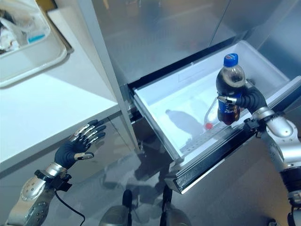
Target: Take the drinks into the refrigerator
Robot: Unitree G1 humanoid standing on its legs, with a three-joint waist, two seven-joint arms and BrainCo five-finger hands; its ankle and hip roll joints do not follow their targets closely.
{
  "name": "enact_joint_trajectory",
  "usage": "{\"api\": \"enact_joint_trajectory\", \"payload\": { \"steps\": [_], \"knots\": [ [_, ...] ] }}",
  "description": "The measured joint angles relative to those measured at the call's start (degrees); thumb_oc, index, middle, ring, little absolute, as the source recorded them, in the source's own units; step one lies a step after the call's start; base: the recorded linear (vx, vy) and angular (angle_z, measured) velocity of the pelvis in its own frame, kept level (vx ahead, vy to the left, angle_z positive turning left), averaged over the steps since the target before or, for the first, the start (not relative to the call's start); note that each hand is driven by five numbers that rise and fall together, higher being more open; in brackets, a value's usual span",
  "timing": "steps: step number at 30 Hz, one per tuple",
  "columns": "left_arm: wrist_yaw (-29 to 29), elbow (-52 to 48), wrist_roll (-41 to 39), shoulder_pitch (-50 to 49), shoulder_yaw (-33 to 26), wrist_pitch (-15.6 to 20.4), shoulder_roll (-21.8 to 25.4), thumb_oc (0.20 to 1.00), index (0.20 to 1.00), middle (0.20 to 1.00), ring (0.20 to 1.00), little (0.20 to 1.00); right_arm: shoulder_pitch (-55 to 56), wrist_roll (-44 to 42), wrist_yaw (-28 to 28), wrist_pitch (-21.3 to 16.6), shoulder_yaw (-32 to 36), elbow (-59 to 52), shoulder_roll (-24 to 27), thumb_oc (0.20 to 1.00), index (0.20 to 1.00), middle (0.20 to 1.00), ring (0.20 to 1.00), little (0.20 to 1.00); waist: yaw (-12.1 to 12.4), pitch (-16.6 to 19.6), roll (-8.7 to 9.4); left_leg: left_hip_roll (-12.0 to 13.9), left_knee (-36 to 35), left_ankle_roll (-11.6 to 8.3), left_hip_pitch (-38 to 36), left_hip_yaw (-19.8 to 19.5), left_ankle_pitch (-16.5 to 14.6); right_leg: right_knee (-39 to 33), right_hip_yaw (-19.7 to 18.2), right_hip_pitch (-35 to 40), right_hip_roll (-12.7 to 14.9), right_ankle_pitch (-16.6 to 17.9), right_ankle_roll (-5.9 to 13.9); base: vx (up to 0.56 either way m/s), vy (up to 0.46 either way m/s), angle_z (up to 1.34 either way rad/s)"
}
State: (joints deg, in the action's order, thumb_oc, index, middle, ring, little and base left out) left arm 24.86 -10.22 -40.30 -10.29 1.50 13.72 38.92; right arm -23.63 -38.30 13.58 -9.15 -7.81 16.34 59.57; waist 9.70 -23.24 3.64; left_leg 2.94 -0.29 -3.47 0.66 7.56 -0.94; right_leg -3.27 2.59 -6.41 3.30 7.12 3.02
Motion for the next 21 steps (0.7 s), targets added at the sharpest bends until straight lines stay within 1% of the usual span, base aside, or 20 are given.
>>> {"api": "enact_joint_trajectory", "payload": {
  "steps": [2, 3, 8, 13, 16, 17, 20, 21],
  "knots": [
    [0.0, 0.0, 0.0, 0.1, 0.0, 0.2, 0.0, 1.0, 1.0, 1.0, 1.0, 1.0, -0.2, 0.2, -0.1, 0.4, -1.3, 0.4, 0.0, 0.2, 0.2, 0.2, 0.2, 0.2, 0.7, -1.1, -0.41, 0.0, 0.0, -0.09, 0.1, -0.1, 0.1, 0.0, 0.2, 0.0, 0.0, 0.0, -0.03, -0.03, -0.048, 0.07],
    [-0.1, 0.0, 0.0, 0.2, 0.4, 0.5, 0.0, 1.0, 1.0, 1.0, 1.0, 1.0, -0.3, 0.8, -0.2, 0.4, -2.2, 0.6, 0.0, 0.2, 0.2, 0.2, 0.2, 0.2, 0.7, -1.6, -0.54, 0.1, 0.1, -0.11, 0.3, -0.4, 0.1, 0.0, 0.4, -0.1, 0.0, -0.1, -0.07, -0.02, -0.037, 0.06],
    [-0.3, -0.4, 0.0, 0.7, 1.8, 0.8, 0.1, 1.0, 1.0, 1.0, 1.0, 1.0, -1.3, 1.5, -0.3, 0.4, -2.3, 0.6, 0.0, 0.2, 0.2, 0.2, 0.2, 0.2, 0.6, -2.5, -0.59, 0.1, 0.8, -0.15, 1.9, -1.3, 0.1, 0.1, 1.2, -0.9, 0.1, -0.1, -0.12, -0.02, -0.041, 0.08],
    [-1.3, -2.4, 0.0, 1.4, 1.9, 1.5, 0.3, 1.0, 1.0, 1.0, 1.0, 1.0, -3.2, 2.3, -0.9, 0.4, -3.2, 1.2, -0.1, 0.2, 0.2, 0.2, 0.2, 0.2, 0.6, -3.8, -0.68, 0.3, 0.8, -0.23, 2.1, -1.4, 0.1, 0.2, 1.4, -1.1, 0.0, -0.2, -0.27, -0.02, -0.043, 0.01],
    [-2.0, -2.4, 0.0, 2.2, 2.0, 1.9, 0.5, 1.0, 1.0, 1.0, 1.0, 1.0, -4.6, 3.5, -1.6, 0.4, -5.5, 3.8, -1.5, 0.2, 0.2, 0.2, 0.2, 0.2, 0.7, -4.1, -0.67, 0.5, 0.9, -0.36, 2.1, -1.6, 0.2, 0.5, 1.8, -1.1, 0.0, -0.4, -0.54, -0.01, -0.044, 0.05],
    [-2.3, -2.4, 0.0, 2.2, 2.1, 2.0, 0.6, 1.0, 1.0, 1.0, 1.0, 1.0, -5.7, 4.5, -1.9, 0.5, -6.5, 5.1, -3.0, 0.2, 0.2, 0.2, 0.2, 0.2, 0.7, -4.2, -0.56, 0.6, 0.9, -0.42, 2.0, -1.6, 0.2, 0.7, 2.0, -1.1, -0.1, -0.4, -0.57, -0.02, -0.046, 0.03],
    [-2.5, -2.4, 0.0, 2.8, 2.4, 2.1, 0.6, 1.0, 1.0, 1.0, 1.0, 1.0, -7.0, 5.4, -2.1, 0.5, -6.7, 5.6, -4.6, 0.2, 0.2, 0.2, 0.2, 0.2, 0.8, -4.5, -0.56, 0.8, 1.0, -0.56, 2.2, -1.7, 0.3, 0.9, 2.3, -1.1, -0.2, -0.5, -0.65, -0.01, -0.049, 0.05],
    [-2.8, -2.4, 0.0, 2.7, 2.6, 2.2, 0.7, 1.0, 1.0, 1.0, 1.0, 1.0, -8.0, 6.1, -2.2, 0.4, -6.8, 6.4, -6.1, 0.2, 0.2, 0.2, 0.2, 0.2, 0.8, -4.5, -0.6, 0.8, 1.2, -0.64, 2.2, -1.7, 0.3, 1.2, 2.4, -1.3, -0.3, -0.6, -0.85, 0.0, 0.0, 0.0]
  ]
}}
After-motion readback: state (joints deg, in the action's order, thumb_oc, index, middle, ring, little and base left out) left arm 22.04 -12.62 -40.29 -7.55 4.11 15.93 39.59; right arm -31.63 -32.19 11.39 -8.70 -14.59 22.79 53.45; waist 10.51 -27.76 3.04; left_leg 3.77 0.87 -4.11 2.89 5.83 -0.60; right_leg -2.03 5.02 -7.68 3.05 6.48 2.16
